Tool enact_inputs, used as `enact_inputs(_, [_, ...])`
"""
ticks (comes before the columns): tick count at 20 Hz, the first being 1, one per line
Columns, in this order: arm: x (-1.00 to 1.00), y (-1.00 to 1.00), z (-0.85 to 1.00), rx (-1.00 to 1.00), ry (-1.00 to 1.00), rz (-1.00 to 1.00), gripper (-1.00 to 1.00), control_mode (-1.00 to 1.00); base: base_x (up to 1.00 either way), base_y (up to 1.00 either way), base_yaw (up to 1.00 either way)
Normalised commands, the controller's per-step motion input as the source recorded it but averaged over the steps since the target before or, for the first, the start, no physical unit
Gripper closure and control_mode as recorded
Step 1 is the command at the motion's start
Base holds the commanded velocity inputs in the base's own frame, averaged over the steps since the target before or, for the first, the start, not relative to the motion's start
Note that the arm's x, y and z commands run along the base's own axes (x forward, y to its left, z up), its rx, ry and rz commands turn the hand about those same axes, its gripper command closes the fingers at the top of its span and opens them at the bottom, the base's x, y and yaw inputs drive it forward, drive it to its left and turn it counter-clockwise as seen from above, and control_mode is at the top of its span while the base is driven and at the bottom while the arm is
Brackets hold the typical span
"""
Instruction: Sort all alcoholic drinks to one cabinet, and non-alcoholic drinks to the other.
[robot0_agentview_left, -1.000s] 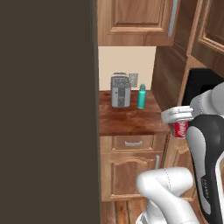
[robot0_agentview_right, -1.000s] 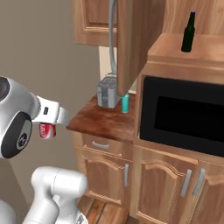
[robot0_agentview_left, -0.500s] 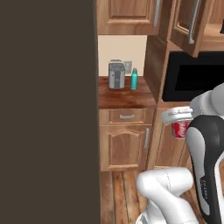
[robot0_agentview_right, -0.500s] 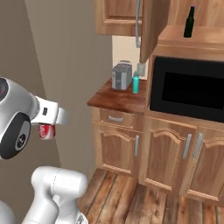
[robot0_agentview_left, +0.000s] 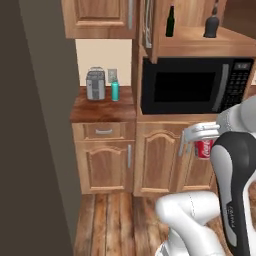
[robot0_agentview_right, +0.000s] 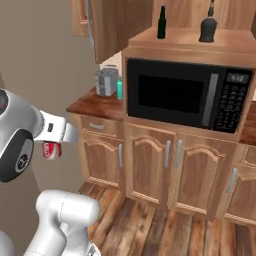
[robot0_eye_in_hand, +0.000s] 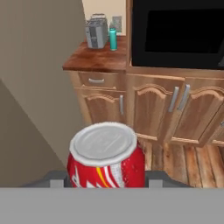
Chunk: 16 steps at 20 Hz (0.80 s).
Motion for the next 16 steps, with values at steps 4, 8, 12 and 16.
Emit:
enact_inputs(4, [0.00, 0.00, 0.00, 0.00, 0.00, 0.00, 1.00, 1.00, 0.00, -1.00, 0.00])
enact_inputs(8, [0.00, 0.00, 0.00, 0.00, 0.00, 0.00, 1.00, 1.00, 0.00, -1.00, 0.00])
enact_inputs(12, [0.00, 0.00, 0.00, 0.00, 0.00, 0.00, 1.00, 1.00, 0.00, -1.00, 0.00])
enact_inputs(16, [0.00, 0.00, 0.00, 0.00, 0.00, 0.00, 1.00, 1.00, 0.16, -1.00, 0.00])
